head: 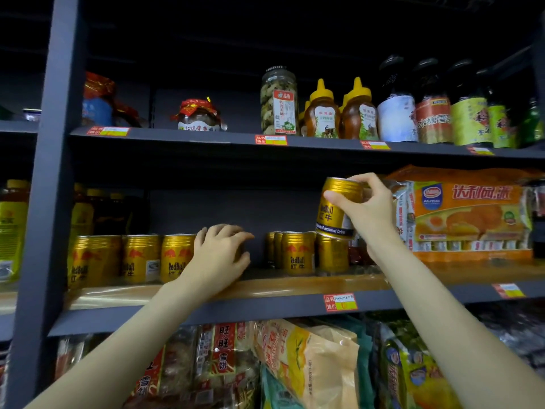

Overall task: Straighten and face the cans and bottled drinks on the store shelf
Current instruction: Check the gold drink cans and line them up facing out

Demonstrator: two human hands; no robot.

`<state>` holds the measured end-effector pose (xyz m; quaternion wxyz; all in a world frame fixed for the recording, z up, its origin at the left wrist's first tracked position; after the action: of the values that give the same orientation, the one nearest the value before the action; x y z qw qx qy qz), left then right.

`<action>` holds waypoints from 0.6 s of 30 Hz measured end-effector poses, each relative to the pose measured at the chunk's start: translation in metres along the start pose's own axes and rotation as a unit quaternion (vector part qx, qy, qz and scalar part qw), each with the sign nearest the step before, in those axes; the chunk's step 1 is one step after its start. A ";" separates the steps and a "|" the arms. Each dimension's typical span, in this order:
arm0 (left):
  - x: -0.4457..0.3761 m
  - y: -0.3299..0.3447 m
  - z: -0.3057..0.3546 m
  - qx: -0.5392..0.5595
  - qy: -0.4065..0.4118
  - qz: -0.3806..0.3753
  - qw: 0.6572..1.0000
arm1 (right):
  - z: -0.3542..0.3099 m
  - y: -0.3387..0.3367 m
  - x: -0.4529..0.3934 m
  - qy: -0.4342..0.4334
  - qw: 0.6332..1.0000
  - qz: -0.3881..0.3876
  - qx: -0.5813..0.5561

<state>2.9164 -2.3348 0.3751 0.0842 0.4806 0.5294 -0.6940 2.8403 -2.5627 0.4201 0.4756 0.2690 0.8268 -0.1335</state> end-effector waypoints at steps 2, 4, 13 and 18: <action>0.001 0.004 0.004 0.007 0.015 0.019 1.000 | 0.009 -0.004 -0.004 0.010 0.998 -0.022 0.055; 0.000 0.005 0.011 0.009 0.026 0.030 0.999 | 0.021 -0.004 0.000 0.018 0.995 -0.056 0.086; -0.002 0.017 0.016 -0.074 0.023 0.051 0.996 | 0.049 -0.004 0.005 0.095 0.993 -0.076 0.005; -0.001 0.019 0.013 -0.112 0.018 0.049 0.992 | 0.051 -0.012 -0.004 0.140 0.974 -0.167 -0.061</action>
<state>2.9211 -2.3542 0.3630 0.1615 0.5059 0.5816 -0.6163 2.8714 -2.5982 0.3965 0.3420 0.1132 0.9250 -0.1213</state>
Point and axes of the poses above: each hand's wrist, its own x-axis away from the middle knuckle, its own y-axis out of the palm, z = x × y, the point moved 2 cm from there along -x, towards the middle knuckle, and after that the axes turned 5 degrees about -z, right-handed, at the moved point
